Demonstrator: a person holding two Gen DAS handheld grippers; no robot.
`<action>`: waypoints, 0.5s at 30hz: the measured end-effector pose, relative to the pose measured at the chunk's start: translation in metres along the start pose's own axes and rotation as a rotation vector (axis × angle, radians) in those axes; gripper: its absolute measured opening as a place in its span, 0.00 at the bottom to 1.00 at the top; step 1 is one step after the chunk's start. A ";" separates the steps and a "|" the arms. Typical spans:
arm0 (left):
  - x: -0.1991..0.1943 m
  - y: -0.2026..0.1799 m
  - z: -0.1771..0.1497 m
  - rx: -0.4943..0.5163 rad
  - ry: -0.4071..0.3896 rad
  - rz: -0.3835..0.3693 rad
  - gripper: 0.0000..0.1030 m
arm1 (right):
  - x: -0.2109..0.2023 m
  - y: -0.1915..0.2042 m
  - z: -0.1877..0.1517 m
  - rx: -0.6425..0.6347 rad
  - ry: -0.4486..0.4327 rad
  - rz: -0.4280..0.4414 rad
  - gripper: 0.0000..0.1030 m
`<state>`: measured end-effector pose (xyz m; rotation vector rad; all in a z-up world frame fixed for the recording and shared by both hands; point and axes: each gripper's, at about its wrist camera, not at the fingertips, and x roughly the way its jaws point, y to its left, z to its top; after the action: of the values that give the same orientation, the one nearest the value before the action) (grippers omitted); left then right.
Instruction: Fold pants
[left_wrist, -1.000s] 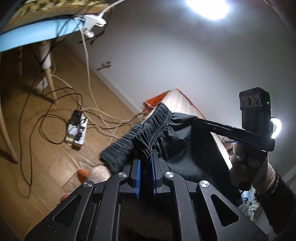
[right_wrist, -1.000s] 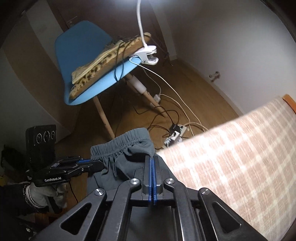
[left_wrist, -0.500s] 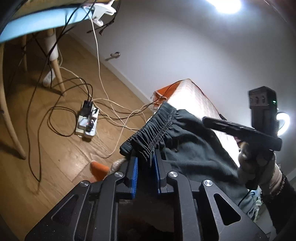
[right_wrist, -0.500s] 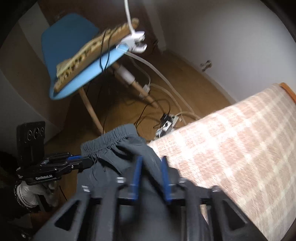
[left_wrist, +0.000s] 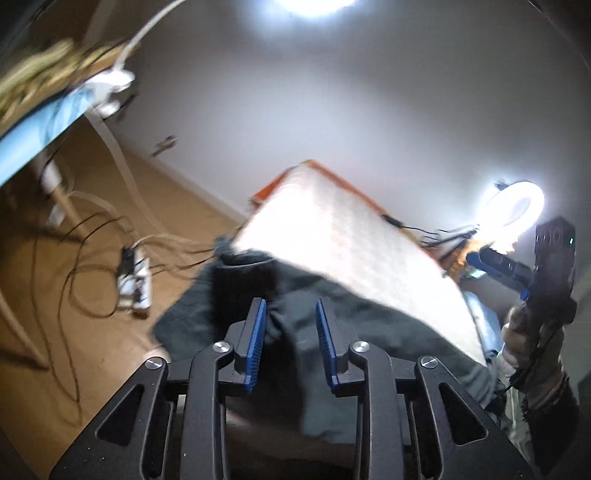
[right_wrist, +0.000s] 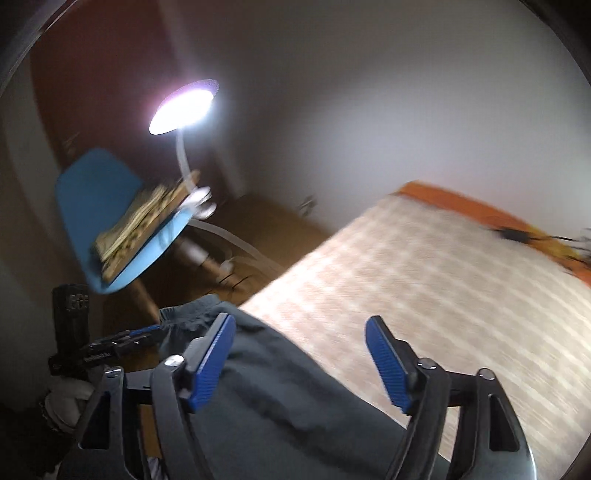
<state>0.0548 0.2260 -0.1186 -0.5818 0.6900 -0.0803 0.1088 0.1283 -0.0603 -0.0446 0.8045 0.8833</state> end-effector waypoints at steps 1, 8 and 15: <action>0.000 -0.008 0.002 0.016 0.002 -0.021 0.35 | -0.014 -0.009 -0.003 0.015 -0.020 -0.031 0.82; 0.016 -0.095 0.015 0.189 0.063 -0.197 0.49 | -0.118 -0.077 -0.051 0.176 -0.095 -0.217 0.83; 0.044 -0.179 0.013 0.307 0.180 -0.359 0.51 | -0.200 -0.133 -0.099 0.320 -0.116 -0.400 0.83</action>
<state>0.1181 0.0712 -0.0408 -0.3994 0.7240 -0.5688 0.0684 -0.1279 -0.0395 0.1233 0.7850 0.3707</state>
